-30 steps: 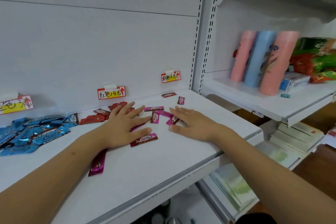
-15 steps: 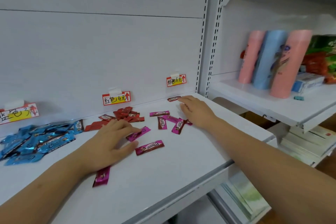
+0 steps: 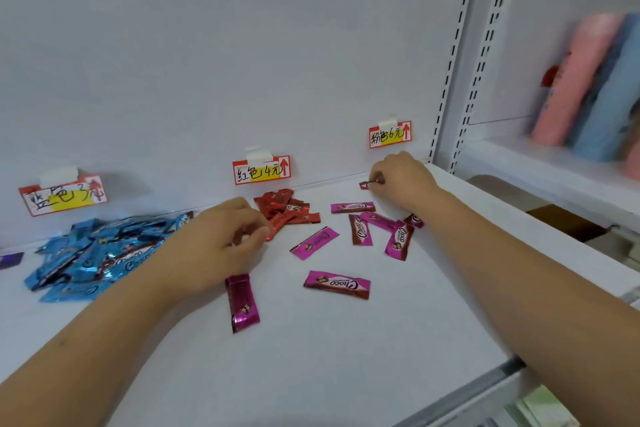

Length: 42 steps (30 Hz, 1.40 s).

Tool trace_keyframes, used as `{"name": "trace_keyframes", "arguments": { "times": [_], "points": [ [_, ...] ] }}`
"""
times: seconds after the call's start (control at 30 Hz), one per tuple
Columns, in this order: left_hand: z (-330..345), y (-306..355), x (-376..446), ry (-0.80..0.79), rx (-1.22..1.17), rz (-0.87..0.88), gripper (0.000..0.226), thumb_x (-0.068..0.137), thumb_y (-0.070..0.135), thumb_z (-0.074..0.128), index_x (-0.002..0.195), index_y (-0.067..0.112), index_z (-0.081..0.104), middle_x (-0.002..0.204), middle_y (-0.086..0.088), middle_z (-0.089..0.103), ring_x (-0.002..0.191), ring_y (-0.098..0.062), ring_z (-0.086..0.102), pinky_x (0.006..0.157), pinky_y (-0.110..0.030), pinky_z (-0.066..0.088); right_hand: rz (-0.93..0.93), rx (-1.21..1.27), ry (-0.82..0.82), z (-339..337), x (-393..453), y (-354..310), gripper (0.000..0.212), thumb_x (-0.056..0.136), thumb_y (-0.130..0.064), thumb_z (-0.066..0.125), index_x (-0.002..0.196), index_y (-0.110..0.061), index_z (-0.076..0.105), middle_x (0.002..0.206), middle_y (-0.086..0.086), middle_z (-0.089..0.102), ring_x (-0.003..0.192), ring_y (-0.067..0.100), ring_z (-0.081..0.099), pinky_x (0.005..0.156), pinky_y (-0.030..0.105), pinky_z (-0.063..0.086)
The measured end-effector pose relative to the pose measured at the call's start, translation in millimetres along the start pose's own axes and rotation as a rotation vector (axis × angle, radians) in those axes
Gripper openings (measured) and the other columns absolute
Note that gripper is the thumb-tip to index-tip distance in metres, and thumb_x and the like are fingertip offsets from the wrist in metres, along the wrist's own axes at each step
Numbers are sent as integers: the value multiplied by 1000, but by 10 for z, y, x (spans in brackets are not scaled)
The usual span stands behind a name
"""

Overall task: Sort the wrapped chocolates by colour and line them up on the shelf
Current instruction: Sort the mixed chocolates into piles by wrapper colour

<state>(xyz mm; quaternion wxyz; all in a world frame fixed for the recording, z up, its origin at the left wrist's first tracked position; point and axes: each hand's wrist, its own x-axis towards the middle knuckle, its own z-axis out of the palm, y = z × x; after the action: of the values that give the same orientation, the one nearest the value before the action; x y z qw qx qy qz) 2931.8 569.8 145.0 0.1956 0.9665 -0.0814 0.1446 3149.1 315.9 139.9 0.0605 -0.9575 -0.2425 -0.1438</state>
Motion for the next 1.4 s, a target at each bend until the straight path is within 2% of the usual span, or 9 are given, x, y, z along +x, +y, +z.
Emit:
{"name": "trace_keyframes", "arguments": {
  "times": [0.23,0.4,0.53,0.67,0.83,0.97,1.07,1.27,1.4],
  "points": [
    [-238,45,-80,-305,-94,-146,19,79,51,73,97,50,67,93,20,61,85,0,57,75,-17,45,19,608,-91,-135,-122,-283,15,85,-25,74,93,-17,63,87,-3,65,76,11,57,62,20,41],
    [-407,96,-163,-512,-181,-195,32,77,38,80,104,49,67,99,24,55,81,11,52,73,-6,42,-85,1044,-205,-231,-188,-624,21,92,-19,67,112,-22,69,98,-6,75,84,7,71,76,16,53],
    [-371,113,-151,-471,-218,-189,22,79,34,80,98,41,71,82,30,56,72,9,51,70,-7,42,-195,731,-193,-153,-192,-570,31,96,-23,61,127,-26,62,118,-13,66,107,3,61,94,19,46],
    [-151,142,-98,-282,-135,-155,16,80,48,74,88,35,67,83,14,58,75,-3,52,68,-18,43,-142,484,-223,-211,-213,-305,16,93,-34,64,107,-28,70,101,-16,65,93,2,60,72,11,41],
    [103,270,-12,-172,-27,-68,25,85,56,63,83,32,57,87,12,53,77,-3,48,64,-15,37,-144,441,-396,-317,-261,-199,21,82,-45,74,98,-32,68,95,-15,66,84,3,60,74,21,43],
    [186,331,33,-115,-54,-21,24,87,56,58,100,36,56,104,18,51,96,-2,48,77,-15,40,-205,522,-531,-379,-302,-216,20,79,-37,80,95,-30,70,94,-6,71,83,7,64,84,29,51],
    [224,368,27,-171,-74,49,52,82,67,52,126,39,54,118,23,47,112,3,40,92,-16,36,-212,567,-574,-446,-332,-207,23,77,-37,81,95,-26,71,94,-2,74,86,13,66,91,33,51],
    [293,439,37,-117,-128,184,30,89,45,64,118,38,64,112,23,52,108,3,48,86,-8,38,-145,637,-525,-499,-371,-195,22,87,-45,68,101,-30,74,96,-10,74,91,13,66,94,27,48],
    [336,498,11,-91,-183,164,45,90,57,52,132,43,51,131,27,45,128,4,39,98,-9,35,-26,714,-217,-565,-417,-102,22,98,-35,55,113,-26,70,113,-12,68,101,5,62,93,27,49]
  ]
}}
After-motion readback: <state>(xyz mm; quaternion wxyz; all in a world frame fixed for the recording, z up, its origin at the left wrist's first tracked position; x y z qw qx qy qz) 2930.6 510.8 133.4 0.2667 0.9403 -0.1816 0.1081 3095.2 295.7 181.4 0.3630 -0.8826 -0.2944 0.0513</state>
